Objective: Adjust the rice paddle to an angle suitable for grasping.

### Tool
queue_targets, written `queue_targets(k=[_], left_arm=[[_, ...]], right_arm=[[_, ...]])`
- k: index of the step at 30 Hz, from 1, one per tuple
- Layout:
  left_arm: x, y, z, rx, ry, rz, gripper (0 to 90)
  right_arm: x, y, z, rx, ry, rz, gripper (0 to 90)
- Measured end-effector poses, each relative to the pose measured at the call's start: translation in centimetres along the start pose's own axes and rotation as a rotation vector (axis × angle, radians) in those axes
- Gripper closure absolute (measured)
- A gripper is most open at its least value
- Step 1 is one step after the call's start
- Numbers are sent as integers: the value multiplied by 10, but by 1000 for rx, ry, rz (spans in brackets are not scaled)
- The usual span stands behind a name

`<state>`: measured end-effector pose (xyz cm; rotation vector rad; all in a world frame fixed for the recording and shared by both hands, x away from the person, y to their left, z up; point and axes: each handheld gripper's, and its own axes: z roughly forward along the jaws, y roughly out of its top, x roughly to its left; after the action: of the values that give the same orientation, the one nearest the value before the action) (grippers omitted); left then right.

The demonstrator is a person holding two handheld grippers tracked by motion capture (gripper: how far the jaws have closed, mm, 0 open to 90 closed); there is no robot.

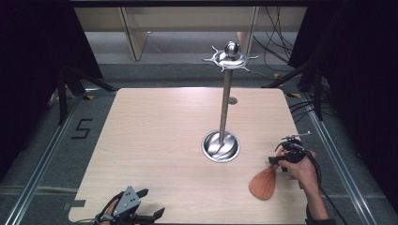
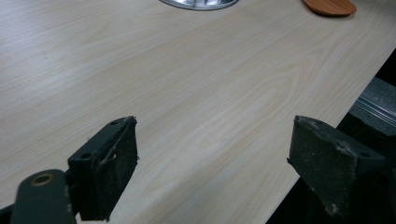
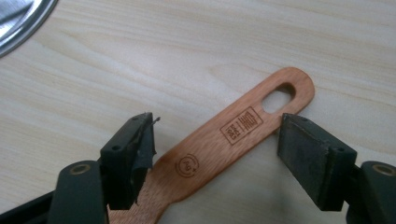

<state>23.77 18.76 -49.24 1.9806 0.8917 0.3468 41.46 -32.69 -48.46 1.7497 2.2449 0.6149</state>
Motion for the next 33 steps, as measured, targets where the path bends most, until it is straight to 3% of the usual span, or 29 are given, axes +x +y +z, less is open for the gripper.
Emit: queue_targets(k=[1,2,3,6,8,9,11,12,13,18,21,23,25,26,29,30,31,32,33], left_arm=[[2,0,-1,24,13,31,149],[1,0,-1,5,3,8,149],[2,0,-1,9,8,14,149],[1,0,0,4,3,7,149],[2,0,0,9,8,13,149],[1,0,0,9,6,-14,149],[1,0,0,8,5,-5,149],[2,0,-1,11,7,14,149],[2,0,0,5,4,9,149],[1,0,-1,6,2,8,149],[2,0,-1,8,4,10,149],[2,0,-1,9,6,12,149],[1,-1,0,7,4,-19,149],[2,0,0,5,6,3,149],[1,0,0,3,3,6,149],[1,0,-1,2,5,2,149],[0,0,0,-3,6,-29,149],[1,0,-1,-3,6,-28,149],[1,0,0,-12,8,-13,149]], right_arm=[[2,2,0,12,-10,15,315],[2,3,1,-2,-13,4,335],[1,4,0,21,-5,-23,336],[4,6,1,29,-25,-8,368],[6,8,2,39,1,-32,397],[6,8,2,53,2,-47,404],[8,10,3,55,-4,-31,412],[8,12,2,61,11,-44,437],[8,13,3,62,10,-46,449],[12,22,3,138,8,-75,486],[13,27,6,189,9,-140,541],[14,28,5,202,17,-152,551],[13,30,6,245,-3,-198,566],[15,31,6,267,-7,-218,573],[19,33,5,307,2,-210,574],[18,34,6,321,10,-232,570],[19,34,6,327,2,-219,565],[20,35,6,335,-17,-206,568],[18,35,6,342,-6,-234,569]])
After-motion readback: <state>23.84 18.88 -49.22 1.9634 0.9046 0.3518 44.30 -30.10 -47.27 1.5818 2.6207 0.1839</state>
